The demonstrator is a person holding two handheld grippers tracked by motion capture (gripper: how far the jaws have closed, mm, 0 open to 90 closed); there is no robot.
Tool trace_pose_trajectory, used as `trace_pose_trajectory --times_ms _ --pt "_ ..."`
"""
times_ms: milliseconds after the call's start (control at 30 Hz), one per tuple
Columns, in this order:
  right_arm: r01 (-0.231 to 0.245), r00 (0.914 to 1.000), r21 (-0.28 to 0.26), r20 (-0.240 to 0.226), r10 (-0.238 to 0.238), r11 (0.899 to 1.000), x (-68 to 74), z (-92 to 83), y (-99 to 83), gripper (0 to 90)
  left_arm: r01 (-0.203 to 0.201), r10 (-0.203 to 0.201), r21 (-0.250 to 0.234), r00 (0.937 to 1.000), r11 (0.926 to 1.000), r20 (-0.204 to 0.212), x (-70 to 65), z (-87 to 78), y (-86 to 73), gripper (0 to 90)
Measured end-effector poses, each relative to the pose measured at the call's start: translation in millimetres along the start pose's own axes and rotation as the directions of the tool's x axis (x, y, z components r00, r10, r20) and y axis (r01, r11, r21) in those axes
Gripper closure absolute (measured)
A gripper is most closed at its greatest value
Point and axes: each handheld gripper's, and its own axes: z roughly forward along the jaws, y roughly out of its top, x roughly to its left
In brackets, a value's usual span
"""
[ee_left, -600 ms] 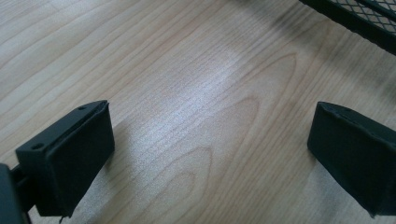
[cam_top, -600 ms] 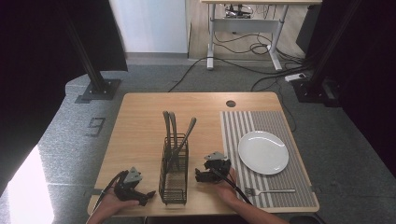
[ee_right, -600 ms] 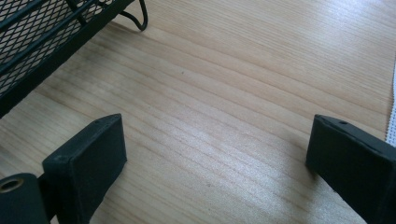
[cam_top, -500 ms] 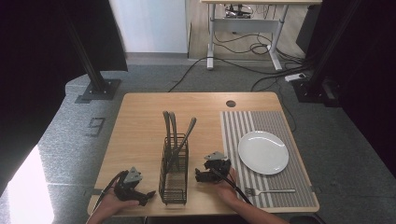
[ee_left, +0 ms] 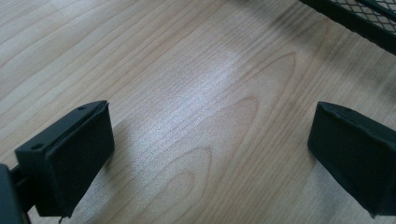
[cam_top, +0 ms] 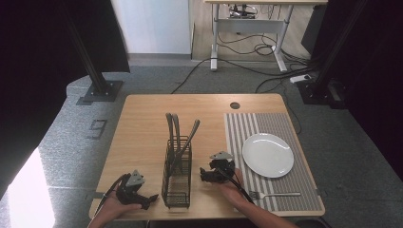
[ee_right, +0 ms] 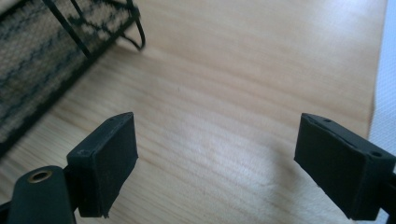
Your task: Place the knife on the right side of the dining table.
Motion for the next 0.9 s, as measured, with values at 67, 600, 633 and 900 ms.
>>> trace_pose_trajectory --times_ms 67,600,633,900 --pt "-0.007 1.0000 -0.012 -0.007 0.007 1.000 -1.6 -4.8 3.1 12.8 0.000 0.000 0.000 1.0000 1.0000 0.000 0.0 0.0 0.0 0.2" --pt "-0.075 0.9932 -0.112 -0.097 0.064 0.991 -18.8 -39.2 31.1 14.7 0.000 0.000 0.000 1.0000 1.0000 0.000 -0.1 -0.1 -0.1 0.2" --pt "-0.074 0.9929 -0.115 -0.101 0.063 0.991 -19.3 -40.2 32.5 14.8 0.000 0.000 0.000 1.0000 1.0000 0.000 -0.2 -0.1 -0.1 0.2" --pt "-0.062 0.9921 -0.179 -0.118 0.041 0.982 -21.3 -52.9 50.1 15.6 -0.001 0.001 0.001 1.0000 1.0000 0.001 0.0 -0.1 -0.1 0.2"
